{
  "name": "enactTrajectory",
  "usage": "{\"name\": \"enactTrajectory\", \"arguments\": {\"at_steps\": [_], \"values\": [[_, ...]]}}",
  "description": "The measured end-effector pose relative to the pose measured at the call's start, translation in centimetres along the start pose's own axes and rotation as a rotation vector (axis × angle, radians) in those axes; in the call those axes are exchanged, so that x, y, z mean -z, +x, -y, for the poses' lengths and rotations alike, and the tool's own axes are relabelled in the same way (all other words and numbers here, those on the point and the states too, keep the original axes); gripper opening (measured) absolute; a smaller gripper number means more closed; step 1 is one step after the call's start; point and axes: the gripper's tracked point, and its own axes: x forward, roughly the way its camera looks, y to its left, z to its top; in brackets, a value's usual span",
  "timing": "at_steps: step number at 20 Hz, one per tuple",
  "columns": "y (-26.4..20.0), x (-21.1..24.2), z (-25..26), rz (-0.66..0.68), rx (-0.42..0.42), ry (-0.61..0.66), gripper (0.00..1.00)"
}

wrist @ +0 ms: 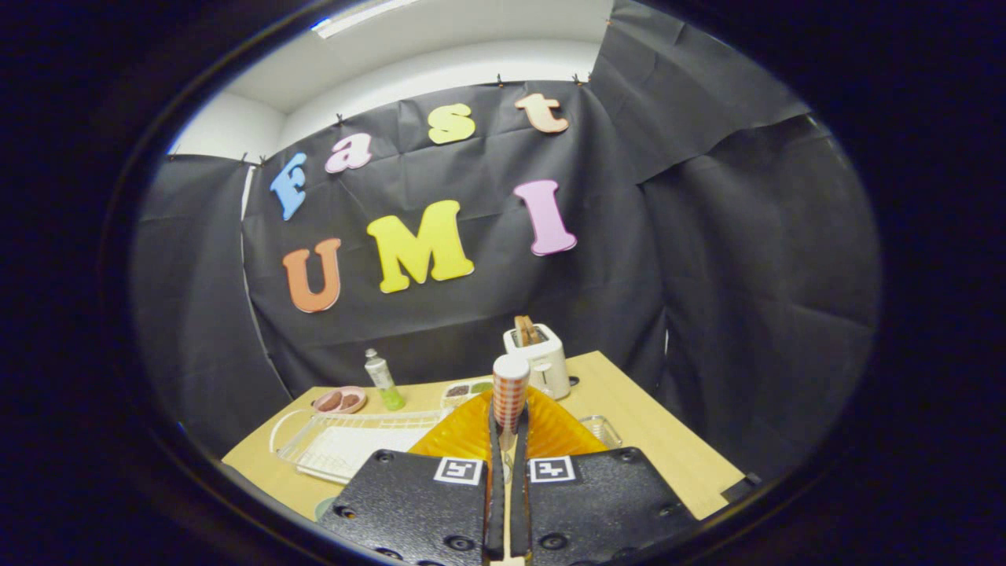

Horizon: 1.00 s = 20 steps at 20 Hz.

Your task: Take the plate from the dish rack, then take the spoon from the basket and place it into the plate.

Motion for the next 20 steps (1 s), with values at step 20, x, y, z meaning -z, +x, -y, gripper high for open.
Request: {"name": "enactTrajectory", "arguments": {"at_steps": [20], "values": [[-1.7, 20.2, -18.1, -0.198, -0.201, -0.076, 0.08]]}}
